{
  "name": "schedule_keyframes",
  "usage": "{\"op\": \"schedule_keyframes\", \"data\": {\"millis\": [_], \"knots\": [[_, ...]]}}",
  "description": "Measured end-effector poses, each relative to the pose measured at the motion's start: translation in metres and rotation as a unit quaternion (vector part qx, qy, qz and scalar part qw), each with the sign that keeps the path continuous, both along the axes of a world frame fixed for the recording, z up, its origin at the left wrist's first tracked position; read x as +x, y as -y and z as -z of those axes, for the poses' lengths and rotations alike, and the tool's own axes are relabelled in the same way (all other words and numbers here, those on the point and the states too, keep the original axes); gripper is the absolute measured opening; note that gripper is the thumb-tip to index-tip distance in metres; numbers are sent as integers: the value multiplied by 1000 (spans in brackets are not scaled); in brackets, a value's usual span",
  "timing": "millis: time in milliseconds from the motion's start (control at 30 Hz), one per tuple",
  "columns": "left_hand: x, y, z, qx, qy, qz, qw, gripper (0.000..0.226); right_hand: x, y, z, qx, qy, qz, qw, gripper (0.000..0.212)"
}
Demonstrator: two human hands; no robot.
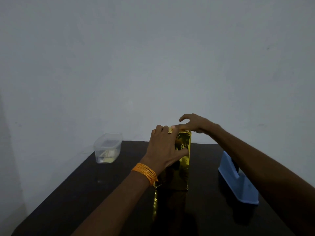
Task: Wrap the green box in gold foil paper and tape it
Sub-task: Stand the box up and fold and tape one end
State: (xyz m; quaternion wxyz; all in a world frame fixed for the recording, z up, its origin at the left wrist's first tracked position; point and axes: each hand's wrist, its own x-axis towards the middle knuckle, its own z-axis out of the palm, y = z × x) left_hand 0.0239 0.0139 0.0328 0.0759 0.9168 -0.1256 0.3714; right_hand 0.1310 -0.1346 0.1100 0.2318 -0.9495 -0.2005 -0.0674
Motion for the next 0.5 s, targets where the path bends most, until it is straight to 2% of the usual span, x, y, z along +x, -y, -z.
{"op": "schedule_keyframes", "data": {"millis": [100,200,367,500], "knots": [[-3,3,-1,10,-3,-10,1000,83,-7,9,15,126,-103,21,986,55],[-4,3,-3,14,-13,-19,1000,83,-11,16,15,225,-162,33,960,50],[-3,0,-1,14,-12,-12,1000,78,-16,8,25,266,-220,15,938,37],[-5,1,-9,-19,-16,10,1000,63,-16,8,37,329,-234,15,915,39]]}}
